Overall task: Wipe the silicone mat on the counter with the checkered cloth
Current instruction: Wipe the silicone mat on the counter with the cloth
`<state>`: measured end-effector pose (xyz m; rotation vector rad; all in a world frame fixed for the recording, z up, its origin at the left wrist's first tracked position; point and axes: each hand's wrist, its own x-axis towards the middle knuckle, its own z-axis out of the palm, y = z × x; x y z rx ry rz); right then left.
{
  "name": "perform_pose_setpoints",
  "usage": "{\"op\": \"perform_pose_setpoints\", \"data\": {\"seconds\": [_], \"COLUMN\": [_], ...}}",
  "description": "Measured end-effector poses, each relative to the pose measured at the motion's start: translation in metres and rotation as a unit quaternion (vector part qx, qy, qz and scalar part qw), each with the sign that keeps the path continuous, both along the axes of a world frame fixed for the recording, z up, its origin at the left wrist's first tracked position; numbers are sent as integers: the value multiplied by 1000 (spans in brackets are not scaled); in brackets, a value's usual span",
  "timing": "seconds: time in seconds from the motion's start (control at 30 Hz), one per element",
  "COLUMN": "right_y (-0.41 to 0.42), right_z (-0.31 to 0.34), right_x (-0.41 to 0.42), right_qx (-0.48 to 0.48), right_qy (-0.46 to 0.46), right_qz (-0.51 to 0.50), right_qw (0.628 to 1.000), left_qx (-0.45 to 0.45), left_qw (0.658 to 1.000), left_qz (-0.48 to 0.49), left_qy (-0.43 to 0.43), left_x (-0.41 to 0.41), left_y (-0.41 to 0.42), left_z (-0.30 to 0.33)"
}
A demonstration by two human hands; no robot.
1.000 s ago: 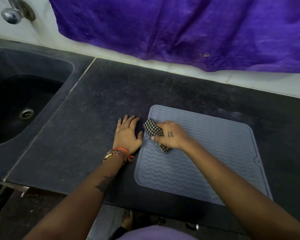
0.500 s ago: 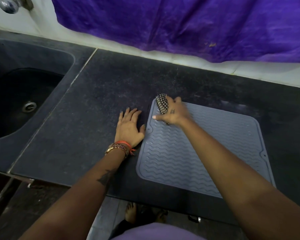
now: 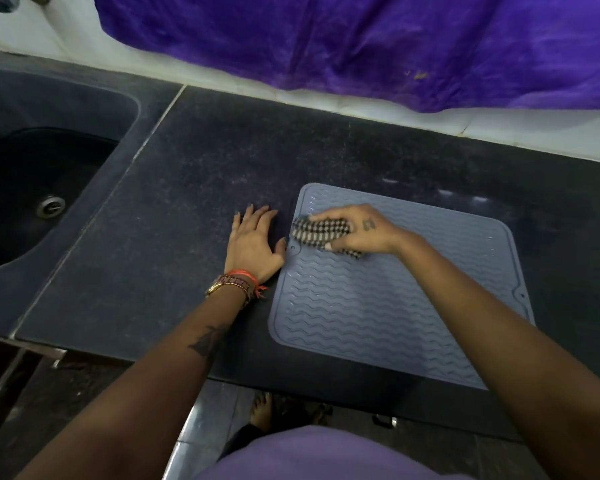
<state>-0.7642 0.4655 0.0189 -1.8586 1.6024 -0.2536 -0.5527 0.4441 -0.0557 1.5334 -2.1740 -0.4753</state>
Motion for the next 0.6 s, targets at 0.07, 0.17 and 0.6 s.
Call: {"op": "perform_pose_setpoints", "data": {"seconds": [0.07, 0.17, 0.6], "right_y": [-10, -25, 34], "right_z": [1, -8, -15], "right_x": [-6, 2, 30], "right_qx": [-26, -61, -66], "right_qy": [-96, -13, 82], "right_qz": [-118, -195, 1], "right_qw": [988, 979, 994], "left_qx": [1, 1, -14], "left_qw": [1000, 1000, 1000], "left_qz": [2, 2, -1], "left_qy": [-2, -4, 4], "left_x": [1, 0, 1], "left_y": [-1, -1, 0], "left_z": [0, 0, -1]}}
